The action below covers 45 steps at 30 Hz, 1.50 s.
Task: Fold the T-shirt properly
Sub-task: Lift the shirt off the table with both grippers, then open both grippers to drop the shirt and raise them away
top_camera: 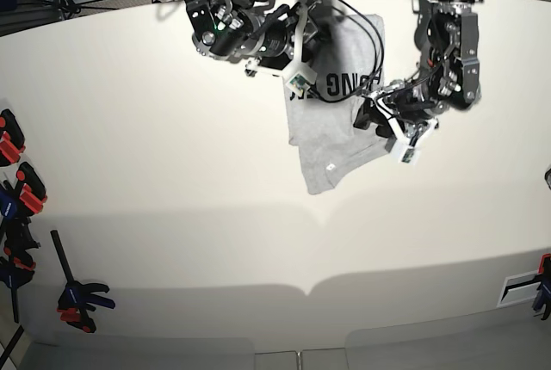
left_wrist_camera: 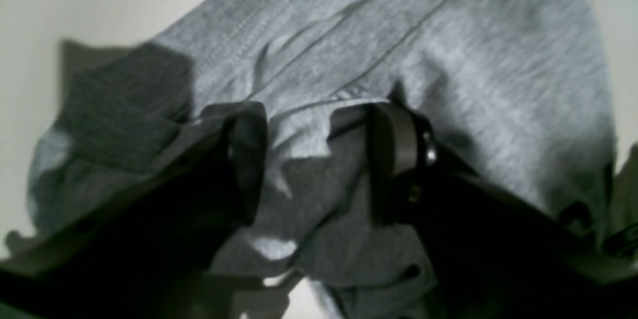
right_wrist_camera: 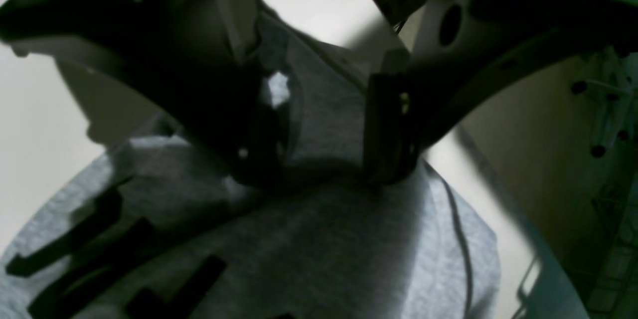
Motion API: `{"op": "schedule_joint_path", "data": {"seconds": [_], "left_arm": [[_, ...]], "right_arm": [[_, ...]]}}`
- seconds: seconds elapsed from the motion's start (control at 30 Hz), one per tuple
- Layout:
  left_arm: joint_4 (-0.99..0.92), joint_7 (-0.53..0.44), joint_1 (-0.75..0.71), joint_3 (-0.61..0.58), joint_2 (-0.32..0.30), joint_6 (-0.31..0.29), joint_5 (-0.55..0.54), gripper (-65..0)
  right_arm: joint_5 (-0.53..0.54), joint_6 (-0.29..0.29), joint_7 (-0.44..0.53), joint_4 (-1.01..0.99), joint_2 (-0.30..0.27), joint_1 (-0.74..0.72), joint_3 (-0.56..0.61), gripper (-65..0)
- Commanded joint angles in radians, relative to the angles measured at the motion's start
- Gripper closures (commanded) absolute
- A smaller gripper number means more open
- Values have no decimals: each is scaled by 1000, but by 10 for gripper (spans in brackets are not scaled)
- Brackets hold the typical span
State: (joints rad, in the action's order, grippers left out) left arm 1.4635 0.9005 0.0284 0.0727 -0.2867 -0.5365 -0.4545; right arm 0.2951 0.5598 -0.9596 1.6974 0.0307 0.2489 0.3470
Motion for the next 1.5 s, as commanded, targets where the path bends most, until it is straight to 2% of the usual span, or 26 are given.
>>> {"op": "schedule_joint_path", "data": {"seconds": [0.0,0.2,0.37,0.5,0.7,0.83,0.87,0.93,0.97,1.1,1.23,1.47], "left_arm": [[14,-4,20,3,-23,-10,-6,-305],[16,-4,44,3,-128,-6,-18,-305],[18,-5,50,4,-208,-6,-156,-305],[18,-5,58,4,-230,-7,-182,-305],[18,-11,59,7,-232,-7,-211,-305],[18,-135,60,39,-232,-5,-236,-305],[18,-158,60,52,-231,19,-236,-305],[18,-161,59,86,-229,63,-235,-305],[18,-159,54,106,-229,66,-236,-305],[49,-113,16,201,-229,65,-237,-305],[196,-64,-99,260,-229,51,-213,-305],[457,-57,-371,312,-229,56,-189,-305]], "right_arm": [[0,9,-4,16,4,-2,2,-273],[-35,9,-8,16,-21,-2,1,-273],[-35,9,-7,16,-50,-5,-4,-273],[-65,8,-13,16,-50,-5,-5,-273],[-64,8,-9,35,-50,-5,-5,-273],[-64,-1,16,129,-50,-5,-22,-273],[-64,-8,19,156,-50,-5,-34,-273],[-63,-10,19,211,-50,-4,-68,-273],[-62,-10,17,238,-50,-2,-88,-273],[-53,-10,15,327,-50,4,-194,-273],[-45,-10,-41,356,-50,3,-323,-273],[173,1,-176,371,-53,53,-585,-273]]}}
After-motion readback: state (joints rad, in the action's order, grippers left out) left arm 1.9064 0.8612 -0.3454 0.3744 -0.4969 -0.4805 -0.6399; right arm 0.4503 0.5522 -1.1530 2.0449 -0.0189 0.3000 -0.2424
